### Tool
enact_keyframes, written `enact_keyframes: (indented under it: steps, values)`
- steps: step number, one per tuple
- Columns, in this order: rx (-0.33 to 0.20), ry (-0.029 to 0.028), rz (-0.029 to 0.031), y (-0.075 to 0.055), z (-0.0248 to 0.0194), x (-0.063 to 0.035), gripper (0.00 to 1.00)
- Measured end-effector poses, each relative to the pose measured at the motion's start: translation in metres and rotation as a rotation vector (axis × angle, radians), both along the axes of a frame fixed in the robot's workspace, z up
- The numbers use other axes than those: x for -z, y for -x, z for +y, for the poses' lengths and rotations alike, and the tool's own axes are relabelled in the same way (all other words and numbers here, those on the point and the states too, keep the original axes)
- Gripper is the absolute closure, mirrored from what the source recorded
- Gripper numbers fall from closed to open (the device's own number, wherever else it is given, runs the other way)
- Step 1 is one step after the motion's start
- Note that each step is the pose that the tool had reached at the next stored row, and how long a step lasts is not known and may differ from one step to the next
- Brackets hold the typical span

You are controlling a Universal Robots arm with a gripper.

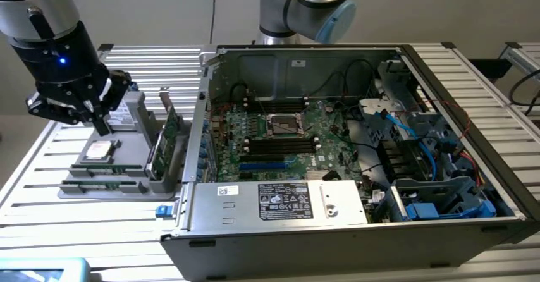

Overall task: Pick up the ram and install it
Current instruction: 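Pick up the ram and move it above insertion slot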

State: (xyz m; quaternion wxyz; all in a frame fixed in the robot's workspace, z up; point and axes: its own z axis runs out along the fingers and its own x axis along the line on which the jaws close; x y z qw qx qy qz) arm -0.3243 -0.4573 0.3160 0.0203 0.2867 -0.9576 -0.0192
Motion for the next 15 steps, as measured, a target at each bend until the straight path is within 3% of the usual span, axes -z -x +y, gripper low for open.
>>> enact_keyframes:
  steps: [15]
  values:
    - [-0.271,-0.0014,0.0,0.0,0.0,0.0,0.89]
